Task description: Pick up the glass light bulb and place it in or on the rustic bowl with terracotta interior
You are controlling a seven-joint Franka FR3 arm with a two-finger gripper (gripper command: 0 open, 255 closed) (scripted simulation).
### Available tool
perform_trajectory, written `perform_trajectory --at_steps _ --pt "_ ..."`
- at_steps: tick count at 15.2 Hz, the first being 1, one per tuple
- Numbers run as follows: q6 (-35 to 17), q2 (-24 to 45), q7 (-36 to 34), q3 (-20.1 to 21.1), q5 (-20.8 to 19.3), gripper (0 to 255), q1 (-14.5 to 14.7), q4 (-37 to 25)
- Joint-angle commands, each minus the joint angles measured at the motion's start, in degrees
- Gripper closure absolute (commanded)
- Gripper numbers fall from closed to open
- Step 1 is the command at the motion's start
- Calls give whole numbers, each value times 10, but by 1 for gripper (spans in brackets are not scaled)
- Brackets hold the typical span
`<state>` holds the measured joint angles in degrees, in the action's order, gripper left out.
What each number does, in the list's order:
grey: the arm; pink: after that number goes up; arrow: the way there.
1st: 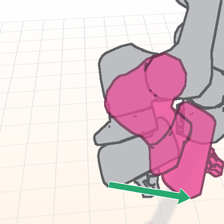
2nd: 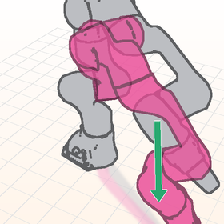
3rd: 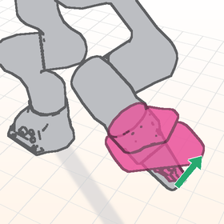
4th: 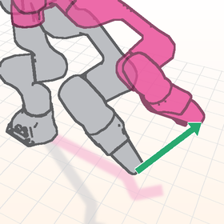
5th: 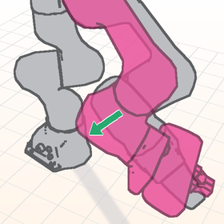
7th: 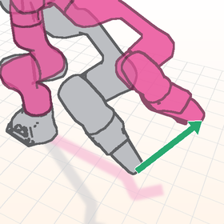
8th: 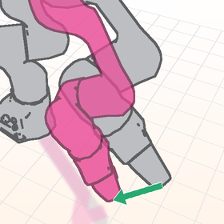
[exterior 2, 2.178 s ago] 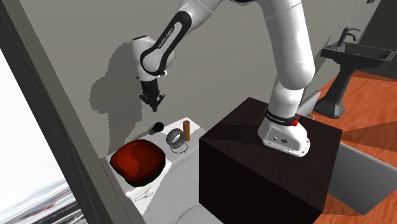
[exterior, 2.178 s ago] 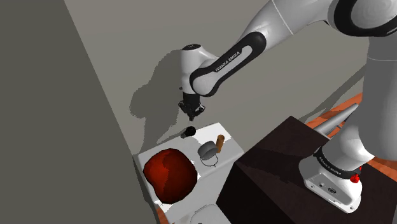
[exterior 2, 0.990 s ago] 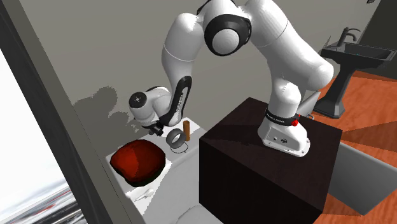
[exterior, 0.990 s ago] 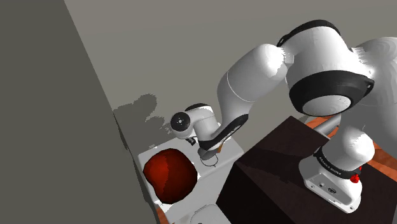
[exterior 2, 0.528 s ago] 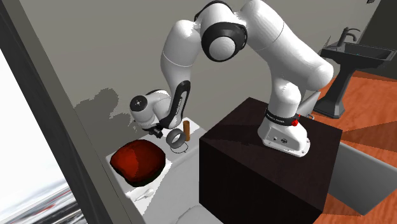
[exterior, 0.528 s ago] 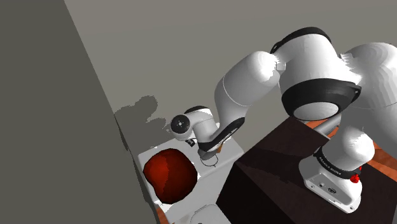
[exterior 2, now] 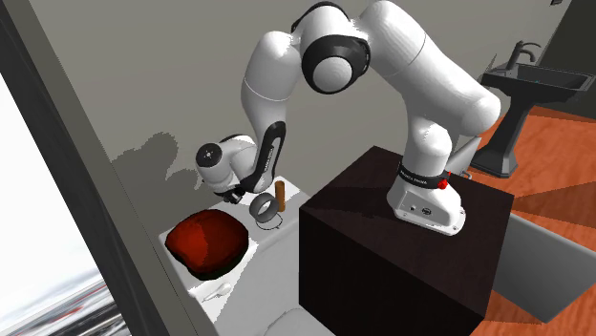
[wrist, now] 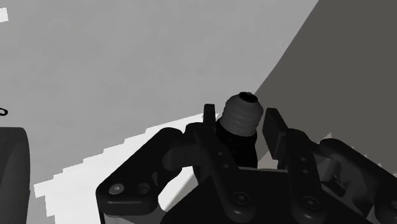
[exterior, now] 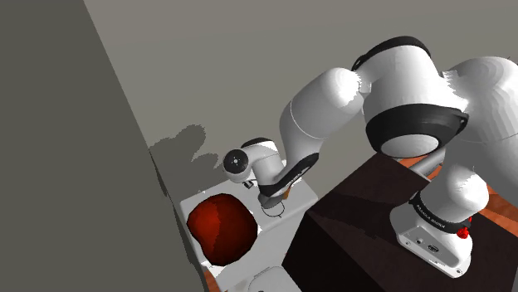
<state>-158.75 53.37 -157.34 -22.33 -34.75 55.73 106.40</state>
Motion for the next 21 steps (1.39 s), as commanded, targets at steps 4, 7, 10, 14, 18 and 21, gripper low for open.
perform_trajectory --at_steps 4,7,10,14,18,21 --pt "0 3 -3 0 0 255 2 4" --pt "6 -6 7 2 1 255 -4 4" --pt "15 -30 15 1 0 255 -2 17" --pt "28 -61 25 1 0 255 -1 34" --pt "42 -91 36 1 0 255 0 48" --pt "54 -114 45 1 0 255 1 57"
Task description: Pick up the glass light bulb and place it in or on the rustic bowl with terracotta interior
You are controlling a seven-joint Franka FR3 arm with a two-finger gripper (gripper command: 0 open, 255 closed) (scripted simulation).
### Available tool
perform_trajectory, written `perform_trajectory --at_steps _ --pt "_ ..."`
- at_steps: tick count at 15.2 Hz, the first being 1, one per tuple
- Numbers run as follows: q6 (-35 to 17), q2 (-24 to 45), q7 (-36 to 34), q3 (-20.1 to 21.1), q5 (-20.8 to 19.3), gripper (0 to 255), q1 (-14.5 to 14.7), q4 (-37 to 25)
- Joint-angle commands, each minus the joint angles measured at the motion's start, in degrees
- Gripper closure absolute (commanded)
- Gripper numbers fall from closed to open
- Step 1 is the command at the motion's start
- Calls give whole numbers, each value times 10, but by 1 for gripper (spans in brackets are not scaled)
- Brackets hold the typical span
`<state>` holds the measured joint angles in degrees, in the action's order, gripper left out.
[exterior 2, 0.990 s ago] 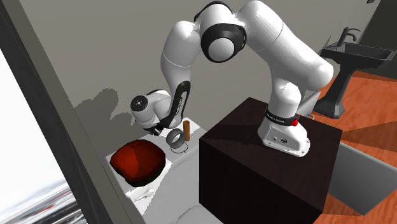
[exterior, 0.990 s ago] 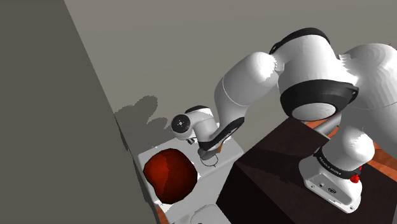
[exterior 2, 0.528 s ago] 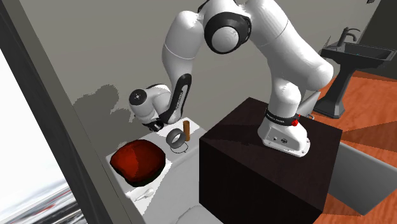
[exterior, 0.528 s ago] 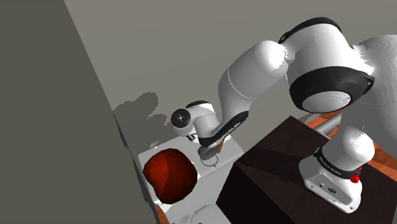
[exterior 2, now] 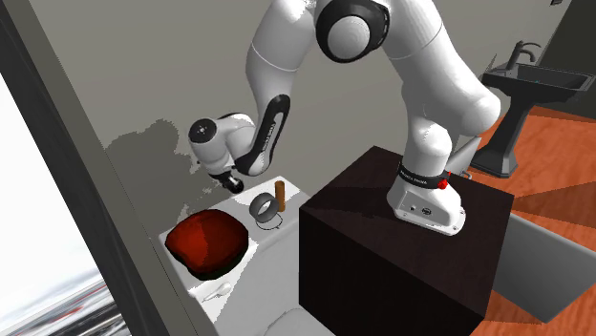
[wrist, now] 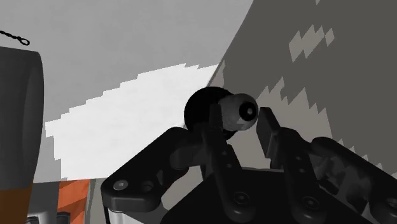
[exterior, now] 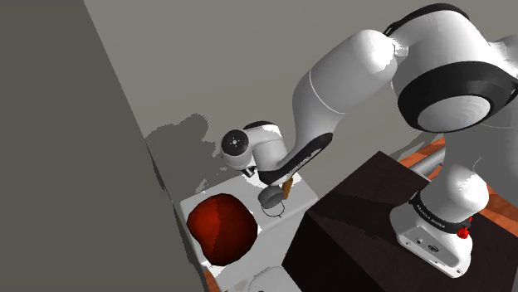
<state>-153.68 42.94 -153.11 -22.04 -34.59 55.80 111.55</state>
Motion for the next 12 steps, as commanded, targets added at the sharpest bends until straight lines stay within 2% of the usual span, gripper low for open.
perform_trajectory --at_steps 1,2,3,4,5,6,8,9,12 --pt "7 -17 5 -2 -1 255 1 9" --pt "4 -8 3 -1 0 255 0 3" --pt "4 -8 3 -1 0 0 0 3" --pt "-46 -27 45 37 39 0 -65 31" --pt "-90 -40 98 92 85 0 -144 54" --pt "-125 -45 161 164 135 0 -239 73" --pt "-165 -20 296 342 227 0 -462 94" --pt "-169 -7 320 383 236 0 -514 95" --pt "-178 18 310 376 224 0 -507 79"
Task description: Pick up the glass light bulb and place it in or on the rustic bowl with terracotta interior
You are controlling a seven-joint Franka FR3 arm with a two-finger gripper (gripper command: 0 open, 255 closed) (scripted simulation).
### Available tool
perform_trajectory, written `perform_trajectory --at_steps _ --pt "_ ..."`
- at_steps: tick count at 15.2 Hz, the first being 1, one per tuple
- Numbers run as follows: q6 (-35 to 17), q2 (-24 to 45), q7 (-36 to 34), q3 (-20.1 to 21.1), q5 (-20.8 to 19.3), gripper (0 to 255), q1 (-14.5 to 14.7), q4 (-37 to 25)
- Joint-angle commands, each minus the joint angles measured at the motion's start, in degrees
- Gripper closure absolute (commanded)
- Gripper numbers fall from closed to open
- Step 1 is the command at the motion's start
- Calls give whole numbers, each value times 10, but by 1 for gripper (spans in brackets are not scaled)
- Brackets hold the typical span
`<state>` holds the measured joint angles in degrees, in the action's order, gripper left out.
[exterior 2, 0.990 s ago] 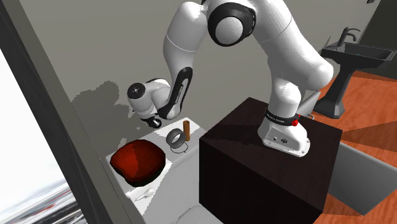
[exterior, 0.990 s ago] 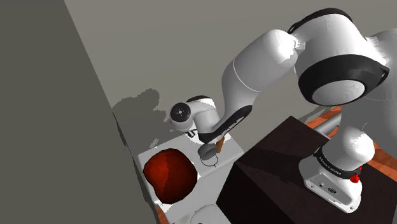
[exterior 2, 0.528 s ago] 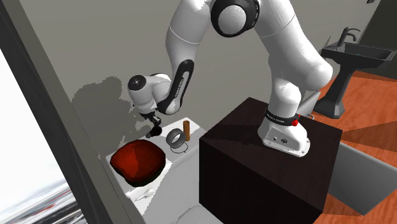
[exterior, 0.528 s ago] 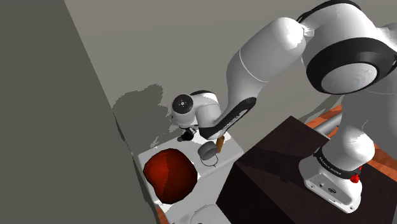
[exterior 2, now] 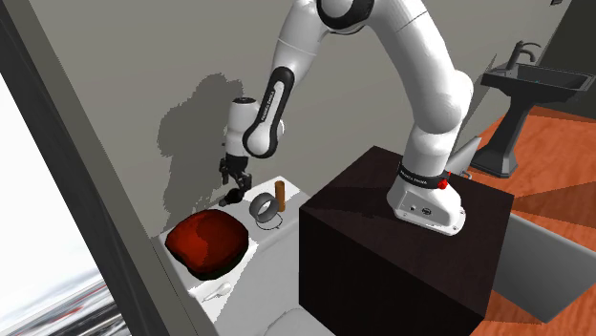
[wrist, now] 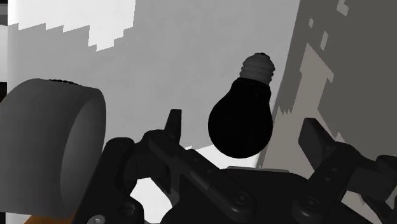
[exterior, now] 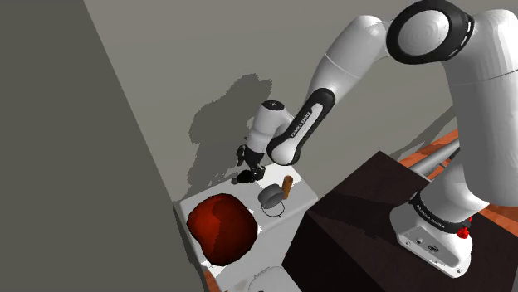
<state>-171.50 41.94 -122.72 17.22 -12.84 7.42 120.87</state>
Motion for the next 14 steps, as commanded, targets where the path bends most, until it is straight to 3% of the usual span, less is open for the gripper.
perform_trajectory --at_steps 1,12,13,14 --pt "-3 37 4 -19 4 0 -20 -20" --pt "-11 68 -11 -26 -14 0 -13 -43" --pt "-6 69 -6 -22 -14 255 -20 -47" --pt "-14 59 -8 -22 -15 255 -21 -31"
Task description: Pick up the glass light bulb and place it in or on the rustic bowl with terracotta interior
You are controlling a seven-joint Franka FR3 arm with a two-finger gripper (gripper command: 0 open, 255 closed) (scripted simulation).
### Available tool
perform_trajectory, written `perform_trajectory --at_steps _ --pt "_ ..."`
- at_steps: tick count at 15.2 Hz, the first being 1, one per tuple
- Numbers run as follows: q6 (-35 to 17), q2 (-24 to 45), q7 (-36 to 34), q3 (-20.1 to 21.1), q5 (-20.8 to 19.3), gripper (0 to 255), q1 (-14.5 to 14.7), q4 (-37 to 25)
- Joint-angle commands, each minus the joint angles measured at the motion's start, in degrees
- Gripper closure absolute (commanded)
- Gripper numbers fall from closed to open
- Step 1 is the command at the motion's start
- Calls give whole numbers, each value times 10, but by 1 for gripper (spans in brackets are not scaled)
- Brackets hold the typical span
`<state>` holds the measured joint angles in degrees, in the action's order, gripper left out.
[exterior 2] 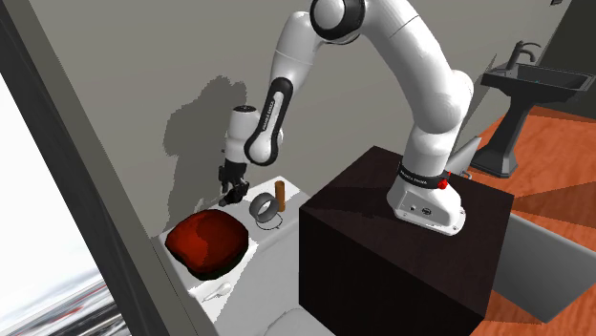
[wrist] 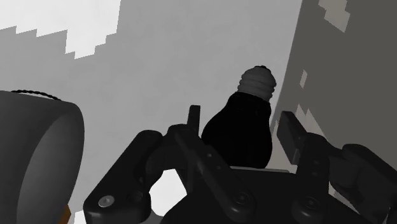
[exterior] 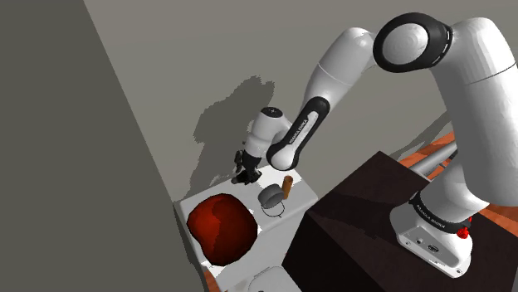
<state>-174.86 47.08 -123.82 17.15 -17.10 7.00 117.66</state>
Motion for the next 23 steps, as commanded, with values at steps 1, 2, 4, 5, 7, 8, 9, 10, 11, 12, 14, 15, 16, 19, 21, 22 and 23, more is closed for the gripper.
perform_trajectory --at_steps 1,2,4,5,7,8,9,10,11,12,14,15,16,19,21,22,23 --pt "23 13 -6 -25 30 255 -2 -9" --pt "23 12 -7 -25 31 255 0 -9" --pt "18 18 -13 -31 31 255 11 -13" --pt "20 15 -14 -30 31 255 11 -11" --pt "28 15 -6 -25 31 255 0 -17" --pt "24 19 -20 -19 2 255 -18 -12" --pt "29 12 -27 -14 -7 255 -25 -8" --pt "33 5 -35 -8 -17 255 -32 -5" --pt "39 -1 -46 0 -31 255 -40 -1" --pt "44 -8 -53 6 -40 255 -47 2" --pt "52 -22 -53 15 -39 255 -55 10" --pt "56 -30 -52 19 -38 255 -59 14" --pt "61 -37 -52 23 -37 255 -63 17" --pt "74 -58 -50 37 -33 255 -75 28" --pt "84 -73 -49 47 -30 255 -83 34" --pt "88 -80 -48 52 -28 255 -88 37" --pt "93 -87 -47 58 -27 255 -92 40"
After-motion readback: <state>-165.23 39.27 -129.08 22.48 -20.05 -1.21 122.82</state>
